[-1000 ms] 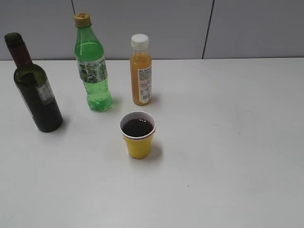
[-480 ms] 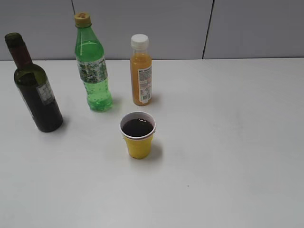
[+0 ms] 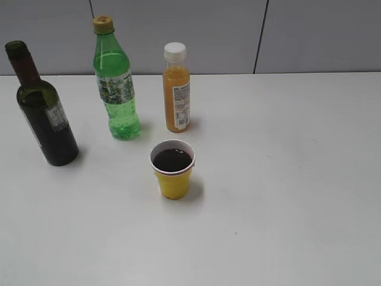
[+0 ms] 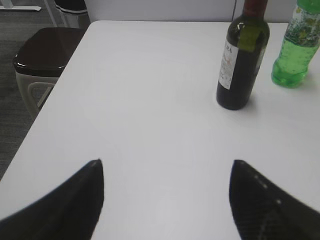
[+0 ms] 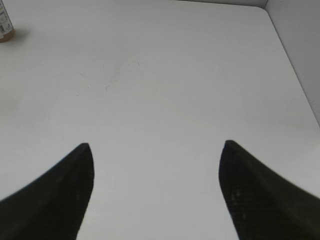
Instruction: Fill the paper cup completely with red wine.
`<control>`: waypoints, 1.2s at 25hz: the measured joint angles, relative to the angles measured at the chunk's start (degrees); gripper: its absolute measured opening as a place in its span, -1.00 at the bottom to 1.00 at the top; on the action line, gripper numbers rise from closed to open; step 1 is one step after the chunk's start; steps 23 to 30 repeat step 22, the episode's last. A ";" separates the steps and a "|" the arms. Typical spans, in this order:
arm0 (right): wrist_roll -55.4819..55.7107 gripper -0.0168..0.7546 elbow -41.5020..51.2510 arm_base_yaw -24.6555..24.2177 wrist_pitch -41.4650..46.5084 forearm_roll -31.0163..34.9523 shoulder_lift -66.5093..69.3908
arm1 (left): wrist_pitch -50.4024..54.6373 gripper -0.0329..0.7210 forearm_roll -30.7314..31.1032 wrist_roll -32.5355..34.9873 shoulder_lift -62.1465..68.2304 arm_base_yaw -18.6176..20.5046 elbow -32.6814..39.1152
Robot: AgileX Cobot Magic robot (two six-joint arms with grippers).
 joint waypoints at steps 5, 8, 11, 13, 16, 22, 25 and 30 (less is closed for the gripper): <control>0.00 0.57 0.00 0.00 0.06 0.00 0.00 | -0.38 0.63 0.00 -0.33 0.00 0.00 0.00; 0.00 0.57 0.00 0.00 0.06 0.00 0.00 | -0.38 0.63 0.00 -0.39 0.00 0.00 0.00; 0.00 0.57 0.00 0.00 0.06 0.00 0.00 | -0.38 0.63 0.00 -0.39 0.00 0.00 0.00; 0.00 0.57 0.00 0.00 0.06 0.00 0.00 | -0.38 0.63 0.00 -0.39 0.00 0.00 0.00; 0.00 0.57 0.00 0.00 0.06 0.00 0.00 | -0.38 0.63 0.00 -0.39 0.00 0.00 0.00; 0.00 0.57 0.00 0.00 0.01 0.00 0.00 | -0.42 0.63 0.00 -0.39 0.00 0.00 0.00; 0.00 0.57 0.00 0.00 0.01 0.00 0.00 | -0.42 0.63 0.00 -0.39 0.00 0.00 0.00; 0.00 0.57 0.00 0.00 0.01 0.00 0.00 | -0.42 0.63 0.00 -0.39 0.00 0.00 0.00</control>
